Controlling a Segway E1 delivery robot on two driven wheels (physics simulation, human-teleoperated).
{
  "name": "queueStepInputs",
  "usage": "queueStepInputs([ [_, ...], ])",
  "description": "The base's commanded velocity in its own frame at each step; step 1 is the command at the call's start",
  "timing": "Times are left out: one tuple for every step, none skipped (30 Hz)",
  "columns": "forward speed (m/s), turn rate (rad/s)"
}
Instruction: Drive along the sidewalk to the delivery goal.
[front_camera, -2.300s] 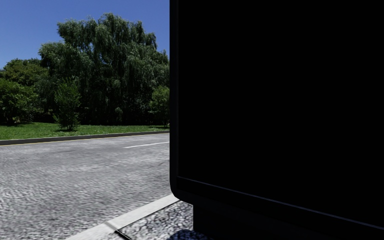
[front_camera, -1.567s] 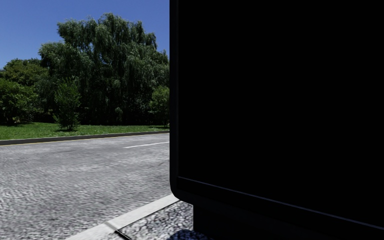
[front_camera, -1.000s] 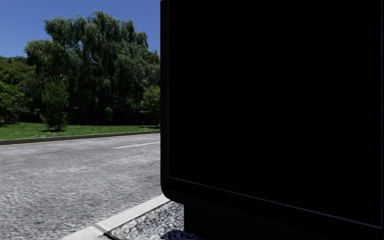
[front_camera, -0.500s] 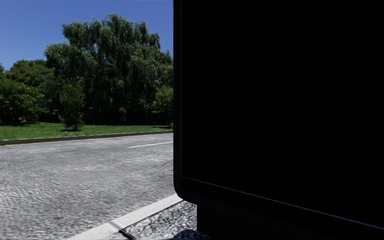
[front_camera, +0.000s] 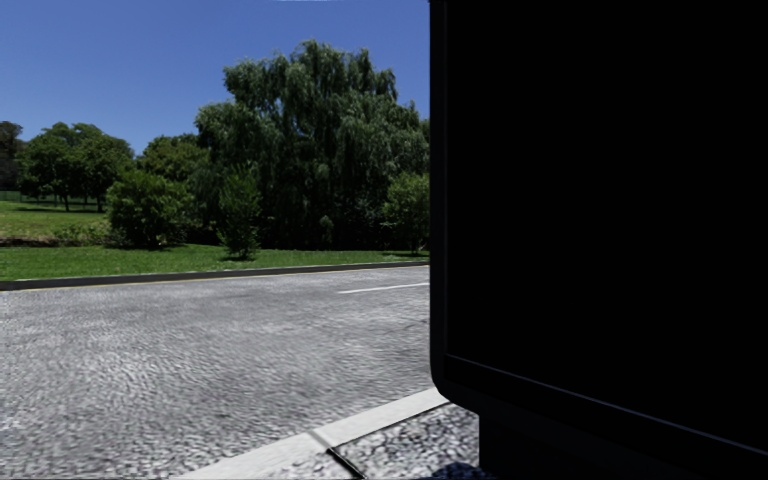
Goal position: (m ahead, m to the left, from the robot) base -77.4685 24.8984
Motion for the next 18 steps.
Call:
queueStepInputs([
  [0.0,0.53],
  [0.0,0.53],
  [0.0,0.53],
  [0.0,0.53],
  [0.0,0.53],
  [0.0,0.53],
  [0.0,0.53],
  [0.0,0.53],
  [0.0,0.53],
  [0.0,0.53],
  [0.0,0.53],
  [0.0,0.53],
  [0.0,0.53],
  [0.0,0.53],
  [0.0,0.53],
  [0.0,0.53],
  [0.0,0.53],
  [0.0,0.53],
])
